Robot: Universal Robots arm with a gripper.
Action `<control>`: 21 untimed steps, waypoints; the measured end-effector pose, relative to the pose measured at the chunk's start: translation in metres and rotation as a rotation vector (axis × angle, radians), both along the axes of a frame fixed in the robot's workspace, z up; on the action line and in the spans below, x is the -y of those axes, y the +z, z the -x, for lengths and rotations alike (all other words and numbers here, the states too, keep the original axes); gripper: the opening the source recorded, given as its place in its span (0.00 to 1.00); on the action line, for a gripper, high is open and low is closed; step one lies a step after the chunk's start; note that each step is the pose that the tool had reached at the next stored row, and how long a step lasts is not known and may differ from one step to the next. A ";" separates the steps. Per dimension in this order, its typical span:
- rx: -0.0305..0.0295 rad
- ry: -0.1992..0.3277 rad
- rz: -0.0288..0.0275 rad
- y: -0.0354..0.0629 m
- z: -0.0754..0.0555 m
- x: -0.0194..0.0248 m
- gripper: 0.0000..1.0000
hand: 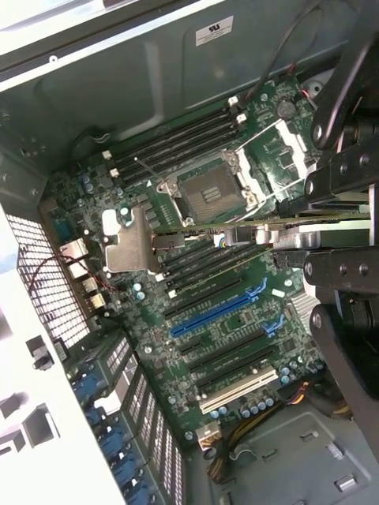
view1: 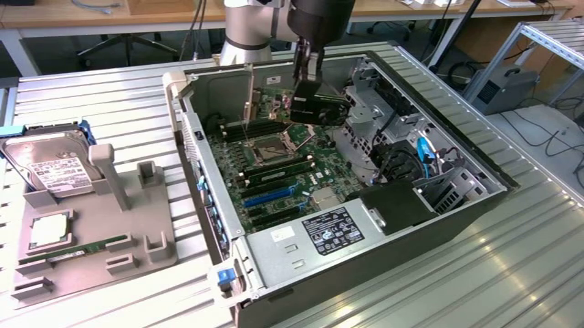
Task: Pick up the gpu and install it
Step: 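Insert the gpu into the slot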
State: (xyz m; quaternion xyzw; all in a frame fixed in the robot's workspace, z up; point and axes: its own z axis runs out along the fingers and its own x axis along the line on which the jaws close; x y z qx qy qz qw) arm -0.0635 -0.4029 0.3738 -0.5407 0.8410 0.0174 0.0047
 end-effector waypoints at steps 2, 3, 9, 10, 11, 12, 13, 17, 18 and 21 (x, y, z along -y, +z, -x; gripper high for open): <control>0.0000 0.005 0.0000 -0.0001 0.000 0.0000 0.28; 0.0000 0.007 -0.0001 -0.0001 0.000 0.0000 0.28; 0.0000 0.019 -0.0001 -0.0002 0.000 0.0000 0.28; 0.0000 0.021 0.0000 -0.0002 0.000 0.0000 0.28; 0.0000 0.023 0.0000 -0.0002 0.000 0.0000 0.28; 0.0000 0.025 0.0000 -0.0003 0.000 0.0000 0.28; 0.0000 0.028 0.0000 -0.0003 0.000 0.0000 0.28; 0.0000 0.039 -0.0001 -0.0004 0.000 0.0000 0.28; 0.0000 0.042 -0.0001 -0.0004 0.000 0.0000 0.28; 0.0000 0.053 -0.0001 -0.0004 0.000 0.0000 0.28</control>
